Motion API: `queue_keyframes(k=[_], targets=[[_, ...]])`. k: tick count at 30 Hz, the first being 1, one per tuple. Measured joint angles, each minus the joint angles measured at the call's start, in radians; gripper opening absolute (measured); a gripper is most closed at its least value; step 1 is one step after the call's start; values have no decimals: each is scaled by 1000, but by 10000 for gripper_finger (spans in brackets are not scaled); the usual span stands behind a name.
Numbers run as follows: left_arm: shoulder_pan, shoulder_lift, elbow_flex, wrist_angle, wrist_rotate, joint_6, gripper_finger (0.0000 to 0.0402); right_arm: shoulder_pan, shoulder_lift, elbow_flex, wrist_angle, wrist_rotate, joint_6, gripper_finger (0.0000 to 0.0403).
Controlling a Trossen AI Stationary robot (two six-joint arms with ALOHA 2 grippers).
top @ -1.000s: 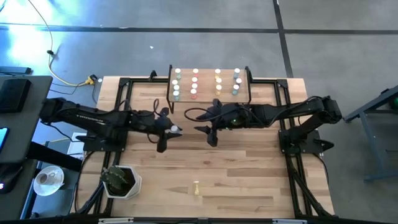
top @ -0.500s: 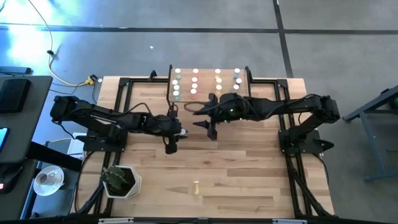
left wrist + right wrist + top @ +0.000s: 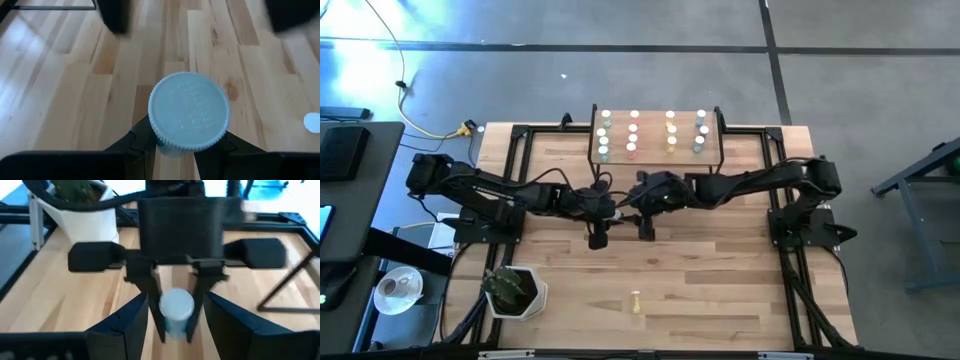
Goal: Pick and place medicine bottles onto shelf by color
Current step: Put the blue pill bottle on the shelf
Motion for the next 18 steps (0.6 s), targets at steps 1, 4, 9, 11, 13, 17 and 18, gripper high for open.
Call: queue_keyframes(k=[1,4,9,11,13,17,18], targets=[[0,0,0,-1,0,0,92,0,9,0,16,-8,0,184],[0,0,0,-1,0,0,92,0,35,0,40,-12,0,184],[0,0,0,0,0,-3,92,0,53,0,62,-4,1,184],[0,0,0,5,0,-2,92,-1,53,0,64,-5,9,184],[0,0,0,36,0,0,92,-1,53,0,68,-12,21,184],[0,0,0,98,1,14,92,-1,53,0,69,-13,19,184],[0,-1,0,101,1,17,92,-1,53,0,69,-13,19,184]])
